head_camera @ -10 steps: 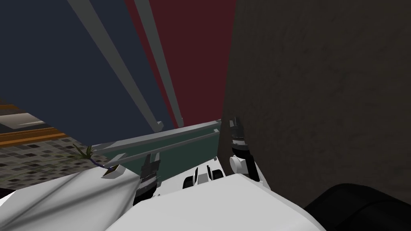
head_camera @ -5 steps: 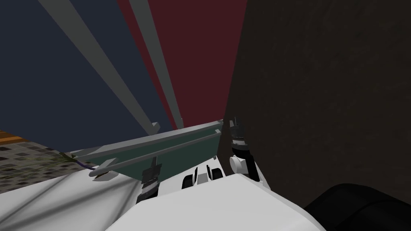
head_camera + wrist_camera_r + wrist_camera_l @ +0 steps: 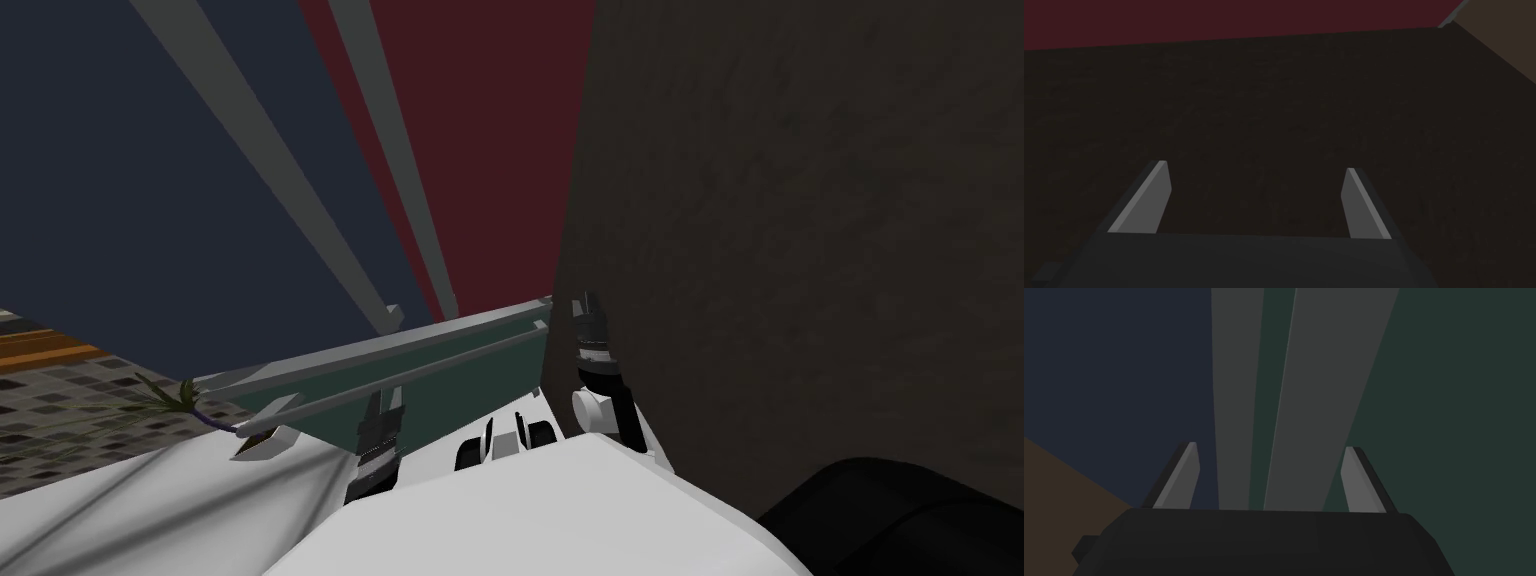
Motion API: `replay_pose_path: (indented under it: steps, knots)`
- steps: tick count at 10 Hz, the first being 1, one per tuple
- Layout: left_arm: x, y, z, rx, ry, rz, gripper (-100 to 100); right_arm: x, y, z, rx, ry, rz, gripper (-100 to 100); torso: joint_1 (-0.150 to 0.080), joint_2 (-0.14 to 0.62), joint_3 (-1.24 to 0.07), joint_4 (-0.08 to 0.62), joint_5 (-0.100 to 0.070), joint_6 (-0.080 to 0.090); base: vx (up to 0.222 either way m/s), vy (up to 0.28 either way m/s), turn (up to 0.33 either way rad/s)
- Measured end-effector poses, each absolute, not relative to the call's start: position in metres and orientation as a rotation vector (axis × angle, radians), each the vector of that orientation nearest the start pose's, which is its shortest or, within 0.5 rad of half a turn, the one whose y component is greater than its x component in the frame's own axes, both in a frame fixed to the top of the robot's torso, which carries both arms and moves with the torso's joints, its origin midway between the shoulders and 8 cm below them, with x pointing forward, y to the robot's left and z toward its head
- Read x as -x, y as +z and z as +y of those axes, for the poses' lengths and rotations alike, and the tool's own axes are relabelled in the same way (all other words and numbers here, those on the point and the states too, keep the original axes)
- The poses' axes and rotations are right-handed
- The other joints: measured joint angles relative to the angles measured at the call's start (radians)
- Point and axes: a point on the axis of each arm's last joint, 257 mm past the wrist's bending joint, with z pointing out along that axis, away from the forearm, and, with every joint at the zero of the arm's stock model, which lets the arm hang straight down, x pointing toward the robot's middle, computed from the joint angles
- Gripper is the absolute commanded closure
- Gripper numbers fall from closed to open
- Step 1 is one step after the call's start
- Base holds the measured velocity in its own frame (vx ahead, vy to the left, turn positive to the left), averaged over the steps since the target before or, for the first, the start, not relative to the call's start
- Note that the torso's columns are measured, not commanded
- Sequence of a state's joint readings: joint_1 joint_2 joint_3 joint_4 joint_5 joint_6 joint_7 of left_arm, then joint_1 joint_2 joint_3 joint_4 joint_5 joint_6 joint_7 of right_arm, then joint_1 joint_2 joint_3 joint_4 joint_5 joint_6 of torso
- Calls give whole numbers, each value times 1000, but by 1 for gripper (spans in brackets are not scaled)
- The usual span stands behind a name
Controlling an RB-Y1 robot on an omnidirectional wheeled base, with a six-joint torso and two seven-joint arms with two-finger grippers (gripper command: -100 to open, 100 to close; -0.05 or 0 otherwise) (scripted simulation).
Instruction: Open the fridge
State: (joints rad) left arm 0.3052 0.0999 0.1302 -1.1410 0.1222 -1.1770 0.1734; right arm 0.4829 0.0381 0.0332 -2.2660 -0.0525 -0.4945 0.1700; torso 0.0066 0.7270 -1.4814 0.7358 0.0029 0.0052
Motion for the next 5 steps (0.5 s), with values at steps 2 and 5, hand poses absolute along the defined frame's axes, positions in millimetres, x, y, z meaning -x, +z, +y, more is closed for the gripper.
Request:
replay_pose_path:
  steps: [2, 5]
  knots:
    - [-350, -258, 369, 976, -1262, 658, -100, -349, 23, -277, -663, 1215, 596, 0, -5, 7, 3, 1, -2, -5, -70, 56, -114]
    - [-374, -251, 369, 983, -1233, 639, -100, -349, 23, -277, -663, 1215, 596, 0, -7, 13, 7, 3, -3, -5, -85, 58, -110]
